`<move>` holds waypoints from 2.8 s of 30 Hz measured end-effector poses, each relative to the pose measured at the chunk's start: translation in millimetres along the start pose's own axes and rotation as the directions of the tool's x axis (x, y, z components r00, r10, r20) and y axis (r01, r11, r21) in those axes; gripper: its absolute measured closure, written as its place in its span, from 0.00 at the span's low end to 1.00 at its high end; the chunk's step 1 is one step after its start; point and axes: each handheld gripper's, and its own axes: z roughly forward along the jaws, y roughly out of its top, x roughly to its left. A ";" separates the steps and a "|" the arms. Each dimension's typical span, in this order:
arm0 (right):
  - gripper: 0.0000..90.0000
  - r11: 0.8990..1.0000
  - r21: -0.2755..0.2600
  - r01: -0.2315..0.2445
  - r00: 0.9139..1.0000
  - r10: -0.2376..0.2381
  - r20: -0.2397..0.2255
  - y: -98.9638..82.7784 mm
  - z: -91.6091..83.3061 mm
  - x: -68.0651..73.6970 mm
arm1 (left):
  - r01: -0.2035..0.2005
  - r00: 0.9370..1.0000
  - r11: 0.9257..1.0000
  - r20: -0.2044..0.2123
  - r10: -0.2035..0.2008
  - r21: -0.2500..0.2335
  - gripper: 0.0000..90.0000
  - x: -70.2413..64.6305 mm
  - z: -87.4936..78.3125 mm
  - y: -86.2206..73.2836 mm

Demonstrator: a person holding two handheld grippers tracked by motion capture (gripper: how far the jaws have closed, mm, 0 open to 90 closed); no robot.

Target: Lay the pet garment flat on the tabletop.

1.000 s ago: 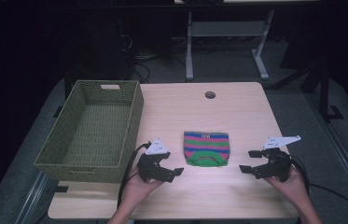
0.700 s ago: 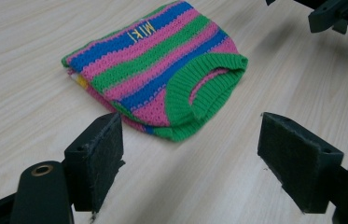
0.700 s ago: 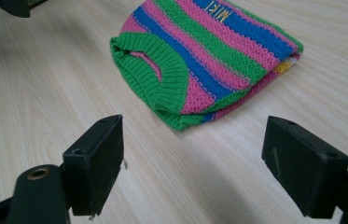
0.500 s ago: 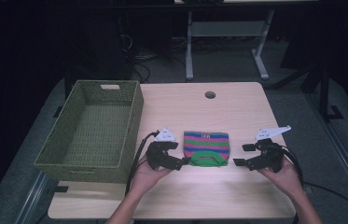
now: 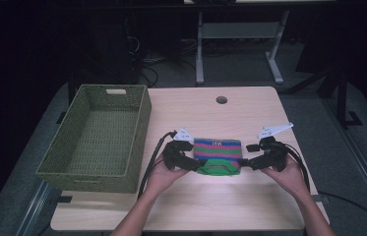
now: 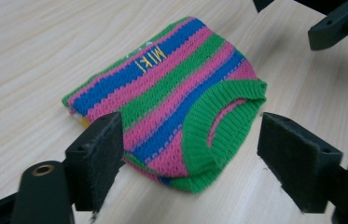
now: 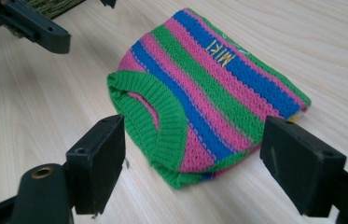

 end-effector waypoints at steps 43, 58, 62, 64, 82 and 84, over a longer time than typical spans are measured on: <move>0.91 0.987 0.156 0.020 0.999 -0.024 0.025 -3.9 51.7 -2.9 | -0.083 0.997 0.980 0.005 0.083 0.182 0.84 7.7 39.5 -9.8; 0.88 0.984 0.169 0.056 0.998 -0.053 -0.020 -16.8 45.5 20.6 | -0.183 0.983 0.959 0.038 0.179 0.217 0.81 -15.4 22.5 -23.6; 0.88 0.984 0.168 0.061 0.998 -0.058 -0.027 -20.3 43.8 25.1 | -0.188 0.982 0.958 0.049 0.182 0.218 0.80 -20.5 18.9 -27.2; 0.87 0.984 0.170 0.058 0.998 -0.053 -0.031 -22.7 42.2 28.8 | -0.195 0.981 0.956 0.057 0.187 0.217 0.80 -23.2 16.8 -29.6; 0.79 0.980 0.171 0.097 0.994 -0.087 -0.063 -32.5 39.3 48.1 | -0.188 0.981 0.965 0.084 0.176 0.183 0.78 -28.6 6.1 -45.2; 0.78 0.981 0.169 0.092 0.994 -0.082 -0.067 -32.6 39.3 47.7 | -0.183 0.982 0.966 0.086 0.170 0.181 0.78 -28.6 5.9 -45.5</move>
